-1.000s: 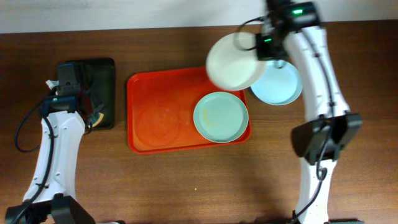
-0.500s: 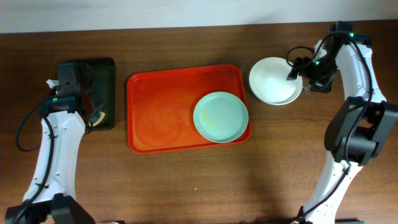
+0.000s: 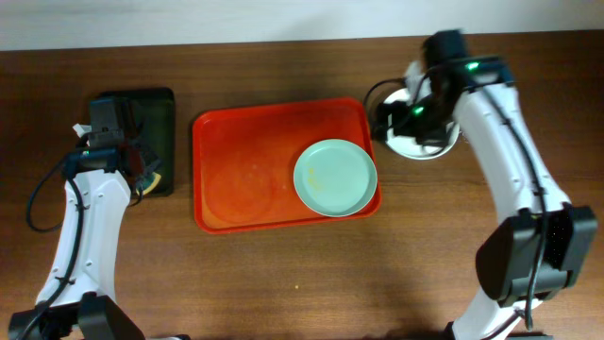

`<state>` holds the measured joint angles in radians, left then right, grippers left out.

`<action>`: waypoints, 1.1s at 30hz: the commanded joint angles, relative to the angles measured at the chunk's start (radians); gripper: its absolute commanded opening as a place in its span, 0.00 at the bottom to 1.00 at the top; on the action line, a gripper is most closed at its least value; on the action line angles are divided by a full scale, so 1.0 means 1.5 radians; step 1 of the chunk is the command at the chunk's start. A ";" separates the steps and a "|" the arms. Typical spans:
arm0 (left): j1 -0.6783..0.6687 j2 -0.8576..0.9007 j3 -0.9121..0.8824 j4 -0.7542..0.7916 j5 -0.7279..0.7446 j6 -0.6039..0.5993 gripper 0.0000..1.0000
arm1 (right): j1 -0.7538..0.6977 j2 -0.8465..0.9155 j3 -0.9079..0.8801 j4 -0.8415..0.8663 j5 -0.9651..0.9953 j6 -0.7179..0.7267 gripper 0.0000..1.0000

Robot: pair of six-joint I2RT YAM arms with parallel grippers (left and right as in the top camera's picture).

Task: Clean dirty plates on tray and stack at the side
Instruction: 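Grasp the remaining blue plate rim with the right gripper and drag it left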

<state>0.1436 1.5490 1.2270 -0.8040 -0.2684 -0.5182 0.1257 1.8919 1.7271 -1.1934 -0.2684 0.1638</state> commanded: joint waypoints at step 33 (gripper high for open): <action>0.002 0.004 -0.004 0.007 0.012 -0.008 0.00 | 0.132 0.030 -0.282 0.265 0.147 0.124 0.46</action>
<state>0.1436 1.5494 1.2251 -0.7971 -0.2604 -0.5182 0.3161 1.9186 1.3178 -0.7918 -0.0456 0.3553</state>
